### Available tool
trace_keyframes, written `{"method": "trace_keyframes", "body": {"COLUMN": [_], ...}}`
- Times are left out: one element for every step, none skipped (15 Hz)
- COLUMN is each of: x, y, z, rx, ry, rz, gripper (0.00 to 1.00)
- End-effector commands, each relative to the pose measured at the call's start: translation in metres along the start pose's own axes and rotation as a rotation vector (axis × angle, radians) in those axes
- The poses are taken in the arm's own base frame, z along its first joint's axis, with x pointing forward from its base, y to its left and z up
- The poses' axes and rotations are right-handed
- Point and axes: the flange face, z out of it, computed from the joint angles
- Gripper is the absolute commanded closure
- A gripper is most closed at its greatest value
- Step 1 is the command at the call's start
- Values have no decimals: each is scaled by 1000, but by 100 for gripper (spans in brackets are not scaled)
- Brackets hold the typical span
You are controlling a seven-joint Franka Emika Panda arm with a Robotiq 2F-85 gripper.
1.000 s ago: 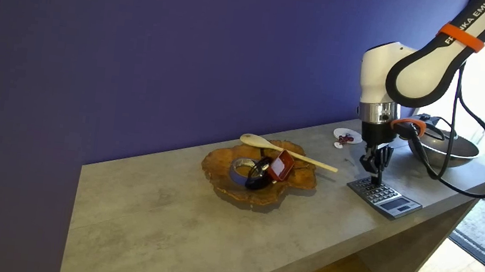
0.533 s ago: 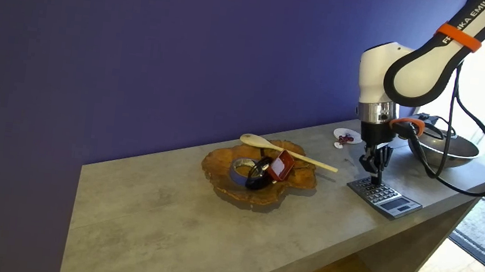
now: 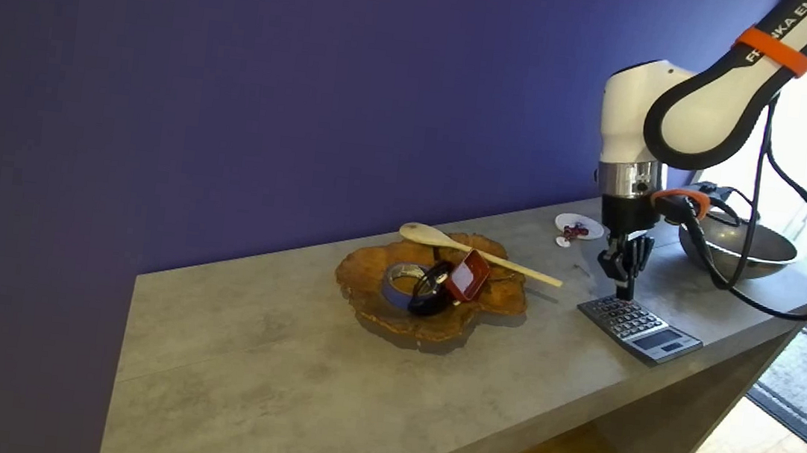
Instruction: Press the formula 1 + 1 = on the calculator
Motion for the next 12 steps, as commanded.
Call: {"method": "trace_keyframes", "body": {"x": [-16, -18, -20, -22, -24, -25, -27, -28, -30, -31, -32, -33], "y": [-2, -5, -7, -11, -15, -20, -25, -30, -34, -39, -42, -46], "z": [-15, -18, -19, -21, -22, -22, -23, -23, -23, -22, -21, -20], "rx": [-15, -13, -11, -9, -3, 0, 1, 1, 2, 2, 3, 4], "ry": [27, 27, 24, 23, 20, 17, 15, 15, 16, 16, 16, 12], "rz": [-4, -13, -22, -32, -46, -59, -70, -78, -88, -97, -102, -108], "gripper": [100, 100, 100, 100, 100, 100, 100, 100, 100, 100, 100, 100]}}
